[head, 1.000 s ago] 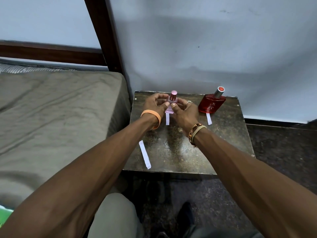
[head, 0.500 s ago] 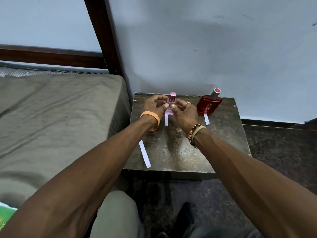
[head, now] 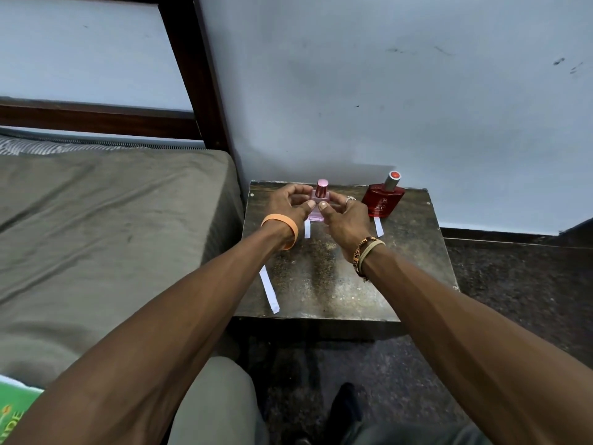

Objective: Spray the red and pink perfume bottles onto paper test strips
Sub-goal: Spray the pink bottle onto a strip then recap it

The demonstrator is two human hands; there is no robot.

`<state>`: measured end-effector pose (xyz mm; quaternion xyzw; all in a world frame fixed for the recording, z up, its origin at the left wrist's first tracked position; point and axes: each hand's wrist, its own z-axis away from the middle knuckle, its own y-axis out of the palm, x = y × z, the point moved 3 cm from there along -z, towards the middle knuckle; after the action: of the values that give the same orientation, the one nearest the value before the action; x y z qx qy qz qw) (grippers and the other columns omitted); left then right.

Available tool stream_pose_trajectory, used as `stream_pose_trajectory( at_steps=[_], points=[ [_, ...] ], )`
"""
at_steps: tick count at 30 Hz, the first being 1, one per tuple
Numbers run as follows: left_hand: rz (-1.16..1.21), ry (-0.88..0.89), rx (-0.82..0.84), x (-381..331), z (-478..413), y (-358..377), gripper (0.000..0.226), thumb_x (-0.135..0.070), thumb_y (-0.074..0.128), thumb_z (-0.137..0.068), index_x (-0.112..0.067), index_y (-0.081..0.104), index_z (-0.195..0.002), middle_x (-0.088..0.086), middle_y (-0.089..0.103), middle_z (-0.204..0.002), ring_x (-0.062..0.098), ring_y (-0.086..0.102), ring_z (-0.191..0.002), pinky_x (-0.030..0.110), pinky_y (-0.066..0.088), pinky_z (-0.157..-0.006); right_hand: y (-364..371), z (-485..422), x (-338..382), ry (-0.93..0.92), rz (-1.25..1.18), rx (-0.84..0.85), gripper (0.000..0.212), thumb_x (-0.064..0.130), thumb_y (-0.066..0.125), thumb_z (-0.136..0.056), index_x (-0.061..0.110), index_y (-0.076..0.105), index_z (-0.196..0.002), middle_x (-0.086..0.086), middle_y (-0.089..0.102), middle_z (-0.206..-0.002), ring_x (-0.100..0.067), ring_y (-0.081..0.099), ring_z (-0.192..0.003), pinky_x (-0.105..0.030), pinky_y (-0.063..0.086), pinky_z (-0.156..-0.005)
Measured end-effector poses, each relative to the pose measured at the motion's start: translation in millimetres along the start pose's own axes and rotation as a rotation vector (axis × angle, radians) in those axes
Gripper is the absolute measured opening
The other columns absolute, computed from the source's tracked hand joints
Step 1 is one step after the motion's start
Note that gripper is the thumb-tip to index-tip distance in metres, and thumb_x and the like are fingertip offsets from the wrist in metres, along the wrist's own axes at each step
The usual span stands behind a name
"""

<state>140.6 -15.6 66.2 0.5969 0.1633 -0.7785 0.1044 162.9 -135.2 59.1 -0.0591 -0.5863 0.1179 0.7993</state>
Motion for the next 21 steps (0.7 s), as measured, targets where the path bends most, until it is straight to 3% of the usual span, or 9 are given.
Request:
stream_pose_trajectory(
  at_steps=[10, 14, 18, 21],
  points=[
    [-0.002, -0.021, -0.020, 3.6, -12.6, -1.2, 0.025, 0.005, 0.063, -0.085, -0.005, 0.063, -0.108, 0.020, 0.067, -0.109, 0.032, 0.064, -0.101, 0.047, 0.054, -0.090, 3.1, -13.5, 0.1, 0.010, 0.053, 0.053, 0.034, 0.003, 0.053, -0.097, 0.015, 0.066, -0.126, -0.011, 0.071, -0.114, -0.021, 0.063, -0.092, -0.048, 0.055, -0.093],
    [0.001, -0.023, -0.030, 8.7, -23.7, -2.7, 0.023, 0.006, 0.062, -0.085, -0.007, 0.062, -0.104, 0.021, 0.067, -0.107, 0.034, 0.064, -0.099, 0.047, 0.055, -0.088, 10.0, -25.3, 1.3, -0.014, 0.131, 0.100, 0.039, -0.001, 0.047, -0.096, 0.016, 0.066, -0.126, -0.010, 0.071, -0.114, -0.025, 0.066, -0.102, -0.051, 0.053, -0.095],
    [0.007, -0.028, -0.035, 17.2, -33.1, -3.7, 0.025, 0.008, 0.061, -0.084, -0.001, 0.062, -0.108, 0.024, 0.066, -0.108, 0.034, 0.063, -0.099, 0.048, 0.054, -0.089, 16.2, -34.8, -6.3, -0.020, 0.149, 0.124, 0.041, -0.002, 0.046, -0.097, 0.016, 0.063, -0.130, -0.011, 0.070, -0.117, -0.027, 0.067, -0.107, -0.048, 0.054, -0.095],
    [0.001, -0.020, -0.043, 22.1, -37.1, -2.9, 0.027, 0.009, 0.060, -0.084, 0.001, 0.061, -0.110, 0.025, 0.066, -0.109, 0.028, 0.062, -0.095, 0.045, 0.054, -0.090, 19.7, -38.9, -12.5, -0.018, 0.128, 0.127, 0.042, -0.003, 0.044, -0.097, 0.015, 0.063, -0.130, -0.011, 0.071, -0.115, -0.022, 0.066, -0.098, -0.042, 0.053, -0.092]
  ],
)
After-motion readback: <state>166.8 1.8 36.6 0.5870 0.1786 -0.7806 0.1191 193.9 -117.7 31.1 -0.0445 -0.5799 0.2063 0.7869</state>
